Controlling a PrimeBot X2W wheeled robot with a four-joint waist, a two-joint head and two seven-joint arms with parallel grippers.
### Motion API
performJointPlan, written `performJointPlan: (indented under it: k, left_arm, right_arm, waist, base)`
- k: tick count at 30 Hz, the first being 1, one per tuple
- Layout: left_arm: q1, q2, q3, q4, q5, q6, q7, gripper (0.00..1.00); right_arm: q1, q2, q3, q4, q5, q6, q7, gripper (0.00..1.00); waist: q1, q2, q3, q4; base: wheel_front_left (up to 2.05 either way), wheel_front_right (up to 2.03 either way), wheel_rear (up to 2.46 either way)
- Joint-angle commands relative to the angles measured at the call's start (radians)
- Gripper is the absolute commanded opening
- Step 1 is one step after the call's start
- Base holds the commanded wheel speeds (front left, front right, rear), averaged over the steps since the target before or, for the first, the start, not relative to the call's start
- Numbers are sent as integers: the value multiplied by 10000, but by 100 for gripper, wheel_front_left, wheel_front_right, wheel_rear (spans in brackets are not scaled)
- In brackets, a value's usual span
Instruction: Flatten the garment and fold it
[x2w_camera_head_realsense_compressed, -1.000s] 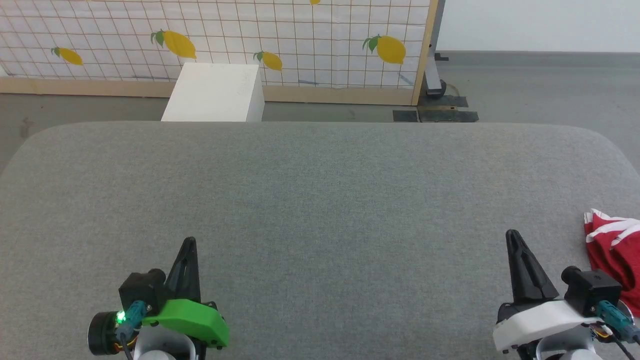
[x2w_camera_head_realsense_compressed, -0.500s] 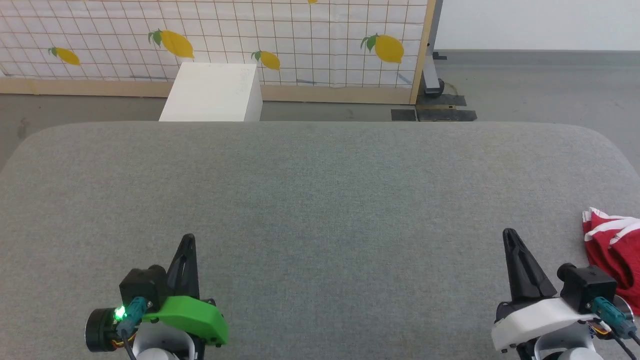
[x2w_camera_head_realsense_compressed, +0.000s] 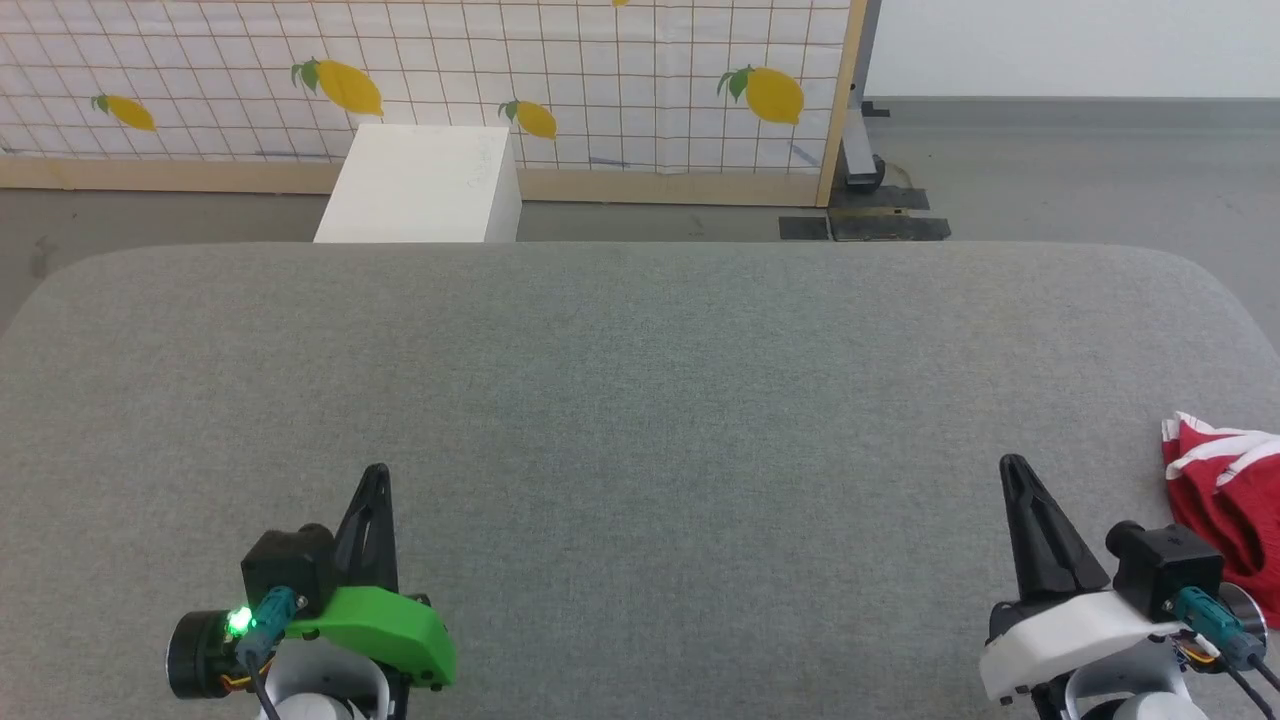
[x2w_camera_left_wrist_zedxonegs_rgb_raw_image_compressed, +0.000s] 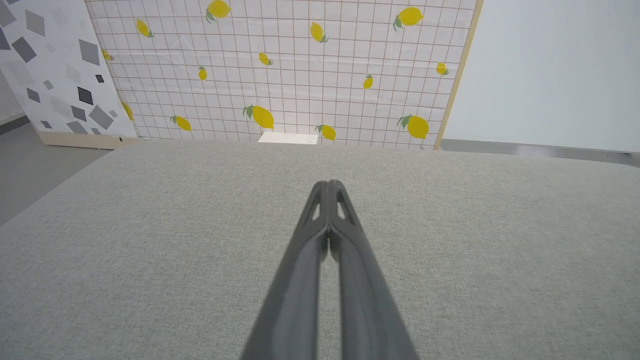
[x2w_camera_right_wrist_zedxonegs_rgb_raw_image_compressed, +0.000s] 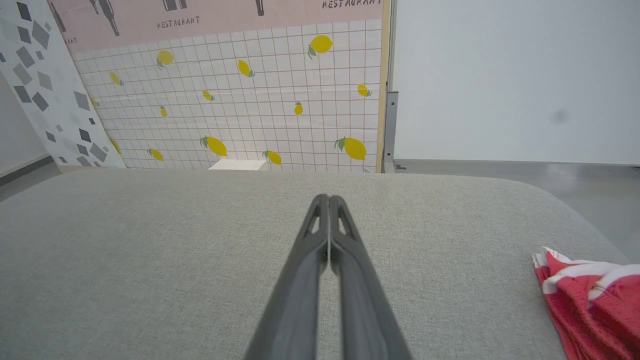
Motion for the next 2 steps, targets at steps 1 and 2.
performJointPlan:
  k: [1, 2]
  left_arm:
    - [118, -66, 46, -87, 144, -48, 53, 0]
    - [119, -70, 52, -102, 162, -48, 71, 0]
  right_arm:
    - [-99, 0, 29, -89, -125, -8, 83, 0]
    - [-100, 0, 33, -100, -140, -8, 100, 0]
  waist:
    - [0, 43, 2, -5]
    - [0, 44, 3, -8]
  base:
    - [0, 0, 0]
    - [0, 0, 0]
